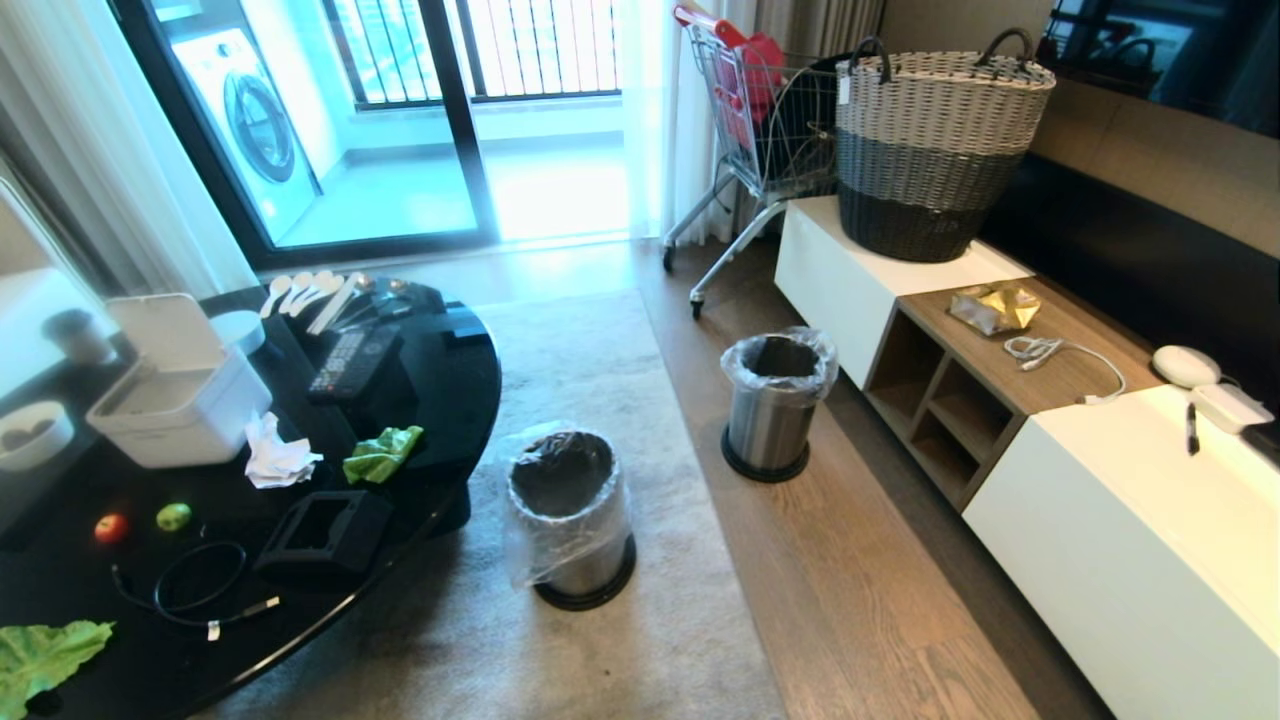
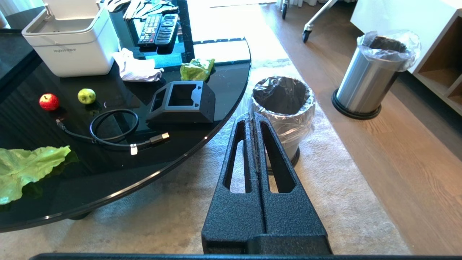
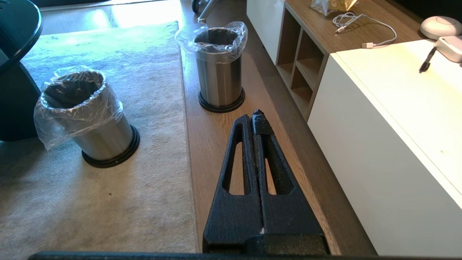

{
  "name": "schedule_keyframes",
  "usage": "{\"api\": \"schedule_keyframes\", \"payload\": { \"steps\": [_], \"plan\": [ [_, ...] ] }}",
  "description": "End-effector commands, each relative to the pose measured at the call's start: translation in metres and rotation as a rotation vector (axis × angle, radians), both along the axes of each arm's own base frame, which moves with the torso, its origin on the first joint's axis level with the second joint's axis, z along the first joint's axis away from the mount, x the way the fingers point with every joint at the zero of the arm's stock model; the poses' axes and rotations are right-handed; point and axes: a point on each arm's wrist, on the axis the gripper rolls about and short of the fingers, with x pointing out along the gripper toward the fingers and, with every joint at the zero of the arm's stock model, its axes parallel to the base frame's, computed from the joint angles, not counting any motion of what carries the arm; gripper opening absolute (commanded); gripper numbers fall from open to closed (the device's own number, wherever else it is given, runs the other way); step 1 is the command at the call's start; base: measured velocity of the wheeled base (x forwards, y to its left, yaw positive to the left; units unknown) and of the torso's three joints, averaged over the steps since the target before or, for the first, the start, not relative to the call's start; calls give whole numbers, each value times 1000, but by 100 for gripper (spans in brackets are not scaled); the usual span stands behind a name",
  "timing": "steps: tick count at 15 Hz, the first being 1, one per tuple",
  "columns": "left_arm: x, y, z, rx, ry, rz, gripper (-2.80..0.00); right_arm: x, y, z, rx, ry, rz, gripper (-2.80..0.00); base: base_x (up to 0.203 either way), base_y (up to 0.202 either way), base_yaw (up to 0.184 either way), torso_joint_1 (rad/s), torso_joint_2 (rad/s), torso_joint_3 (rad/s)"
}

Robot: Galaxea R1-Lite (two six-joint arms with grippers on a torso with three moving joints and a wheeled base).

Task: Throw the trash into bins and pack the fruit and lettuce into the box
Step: Pick up the data cable

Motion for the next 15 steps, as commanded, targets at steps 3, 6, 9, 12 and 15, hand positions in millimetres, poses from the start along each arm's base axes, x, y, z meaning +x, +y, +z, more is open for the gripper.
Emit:
{"api": "schedule_keyframes", "payload": {
  "steps": [3, 6, 9, 12, 15],
  "plan": [
    [0, 0, 0, -1, -1, 1, -280, 0, 0, 0, 0, 1, 1, -280, 0, 0, 0, 0, 0, 0],
    [0, 0, 0, -1, 1, 1, -280, 0, 0, 0, 0, 1, 1, -280, 0, 0, 0, 0, 0, 0],
    [0, 0, 0, 3, 1, 0, -280, 0, 0, 0, 0, 1, 1, -280, 0, 0, 0, 0, 0, 0],
    [0, 0, 0, 1, 1, 0, -280, 0, 0, 0, 0, 1, 1, -280, 0, 0, 0, 0, 0, 0],
    [0, 0, 0, 6, 0, 1, -280, 0, 0, 0, 0, 1, 1, -280, 0, 0, 0, 0, 0, 0]
  ]
}}
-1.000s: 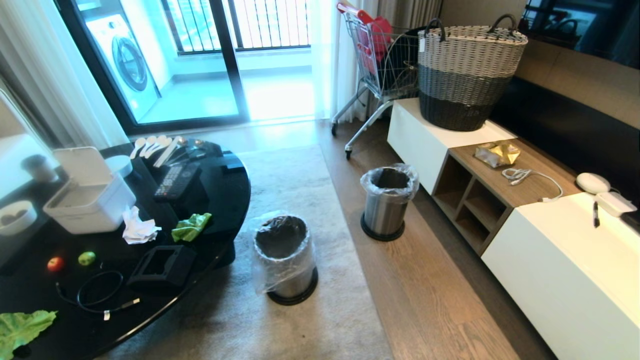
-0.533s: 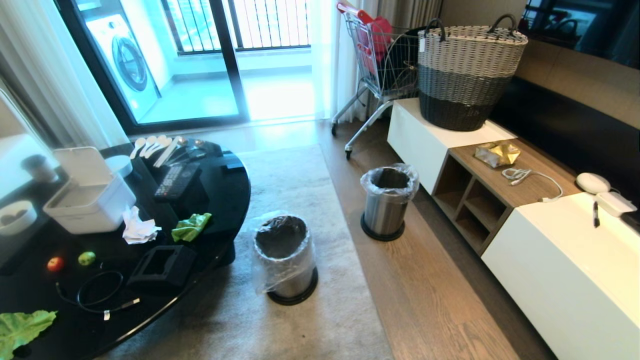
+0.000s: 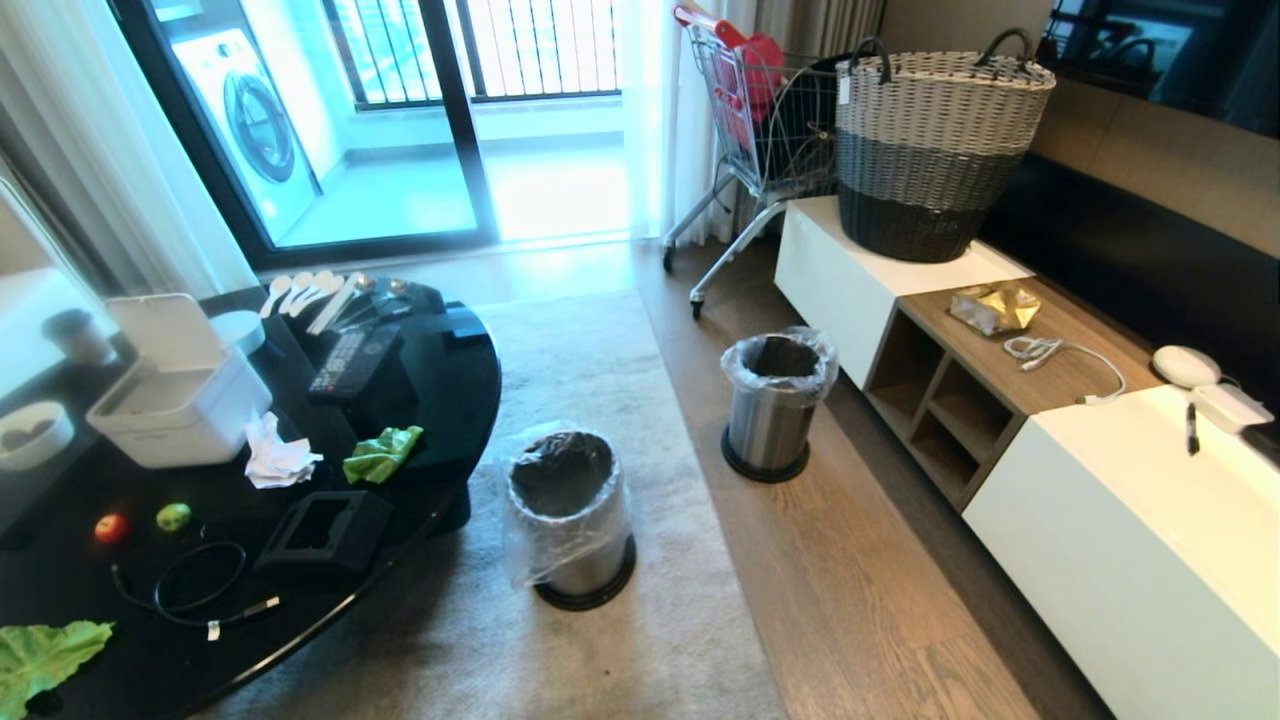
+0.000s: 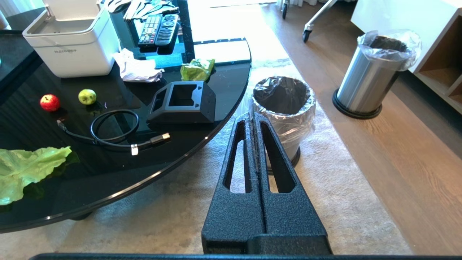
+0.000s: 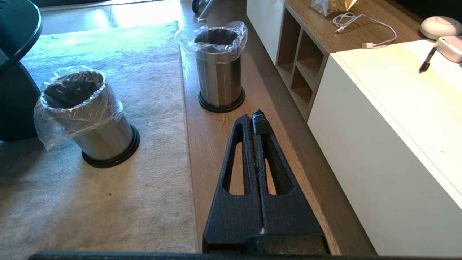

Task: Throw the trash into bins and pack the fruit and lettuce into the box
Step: Pick up the data cable

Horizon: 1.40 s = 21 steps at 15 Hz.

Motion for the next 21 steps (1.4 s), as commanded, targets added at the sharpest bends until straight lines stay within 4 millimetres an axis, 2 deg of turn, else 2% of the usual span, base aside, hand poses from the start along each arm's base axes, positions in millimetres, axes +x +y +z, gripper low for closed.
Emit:
{"api": "schedule_keyframes", "payload": {
  "steps": [1, 21],
  "plan": [
    [0, 0, 0, -2, 0, 2, -280, 0, 0, 0, 0, 1, 1, -280, 0, 0, 0, 0, 0, 0],
    [0, 0, 0, 0, 0, 1, -280, 0, 0, 0, 0, 1, 1, -280, 0, 0, 0, 0, 0, 0]
  ]
}}
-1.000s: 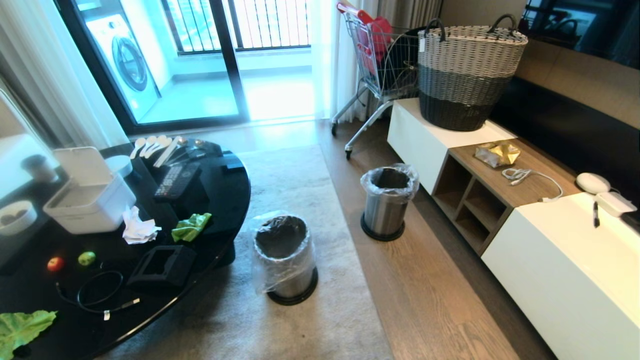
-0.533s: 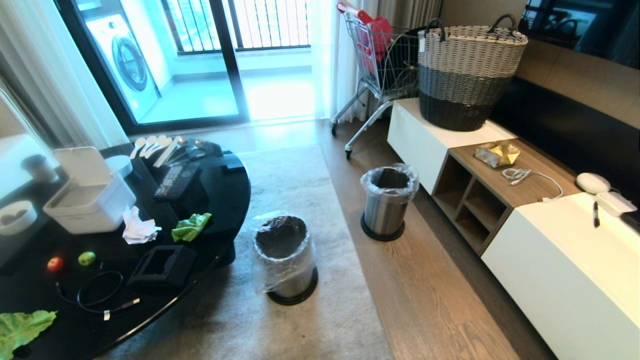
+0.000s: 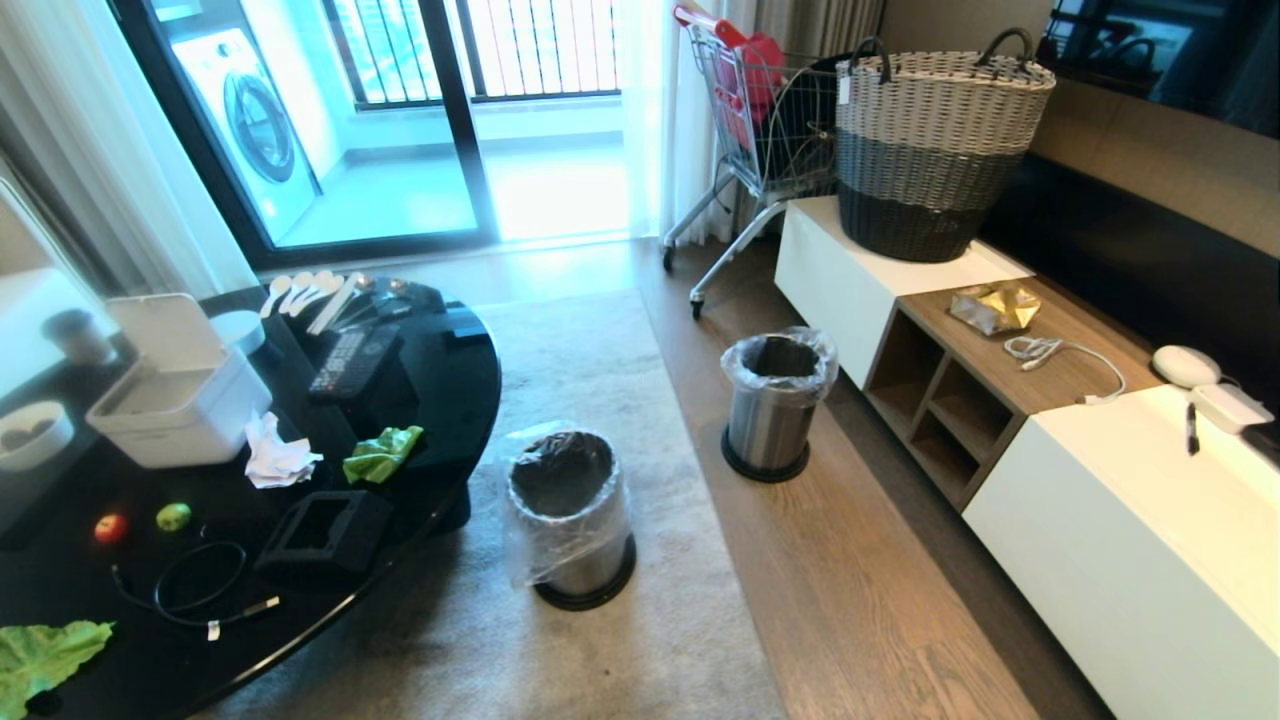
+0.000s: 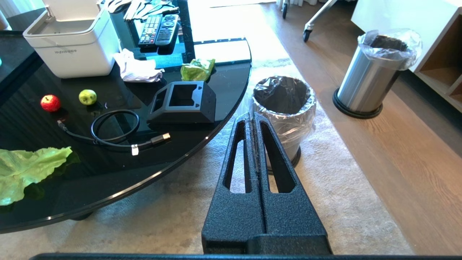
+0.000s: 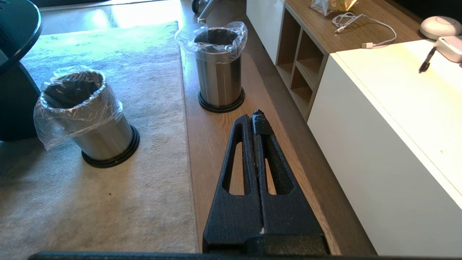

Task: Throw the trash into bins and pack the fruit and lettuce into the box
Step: Pick up the data cable

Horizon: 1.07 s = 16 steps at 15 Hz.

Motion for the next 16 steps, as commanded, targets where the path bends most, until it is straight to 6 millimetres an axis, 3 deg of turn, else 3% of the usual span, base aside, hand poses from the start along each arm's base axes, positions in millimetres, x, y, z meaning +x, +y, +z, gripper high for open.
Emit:
{"api": "schedule_keyframes", "payload": {
  "steps": [1, 16],
  "plan": [
    [0, 0, 0, 0, 0, 0, -280, 0, 0, 0, 0, 1, 1, -280, 0, 0, 0, 0, 0, 0],
    [0, 0, 0, 1, 1, 0, -280, 0, 0, 0, 0, 1, 1, -280, 0, 0, 0, 0, 0, 0]
  ]
}}
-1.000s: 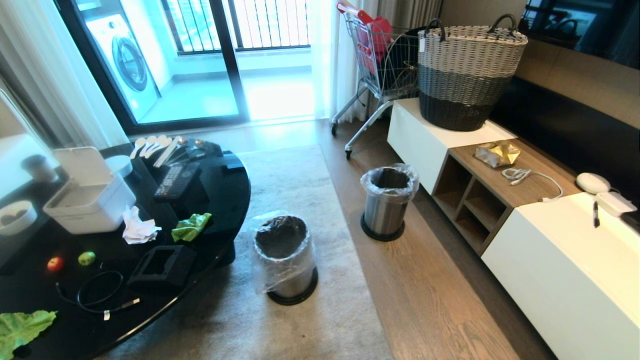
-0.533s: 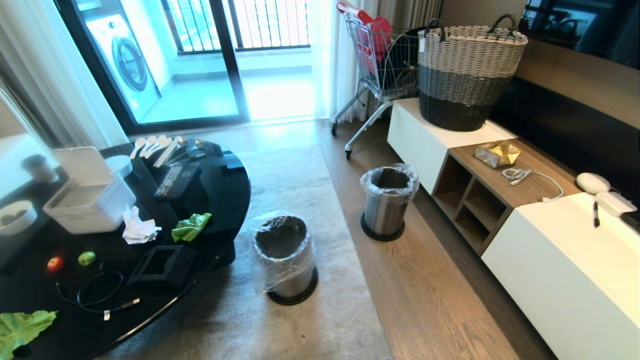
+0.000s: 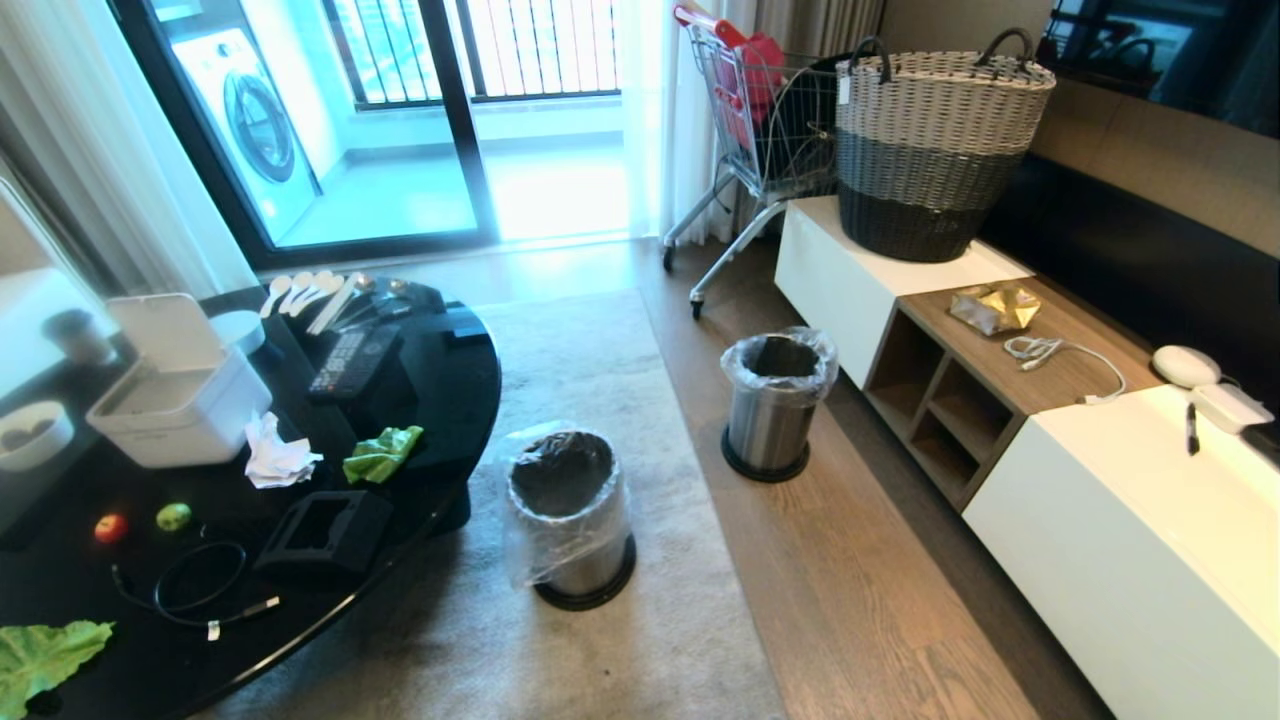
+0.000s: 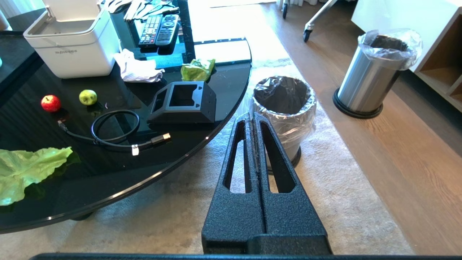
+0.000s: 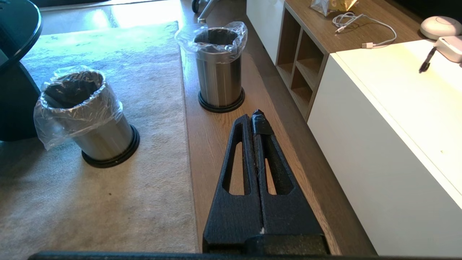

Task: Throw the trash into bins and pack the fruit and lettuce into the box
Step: Pick up the data cable

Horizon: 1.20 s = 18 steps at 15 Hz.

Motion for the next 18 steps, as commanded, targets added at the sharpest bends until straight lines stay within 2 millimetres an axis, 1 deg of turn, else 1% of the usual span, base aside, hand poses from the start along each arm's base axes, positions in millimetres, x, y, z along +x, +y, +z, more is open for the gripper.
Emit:
{"api": "schedule_keyframes", "payload": {
  "steps": [1, 2, 4, 18],
  "plan": [
    [0, 0, 0, 1, 1, 3, -280, 0, 0, 0, 0, 1, 1, -280, 0, 0, 0, 0, 0, 0],
    [0, 0, 0, 2, 0, 3, -280, 0, 0, 0, 0, 1, 1, -280, 0, 0, 0, 0, 0, 0],
    [0, 0, 0, 1, 0, 3, -280, 0, 0, 0, 0, 1, 1, -280, 126, 0, 1, -4, 2, 5],
    [0, 0, 0, 1, -1, 3, -280, 0, 0, 0, 0, 1, 1, -280, 186, 0, 1, 1, 2, 2]
  ]
}}
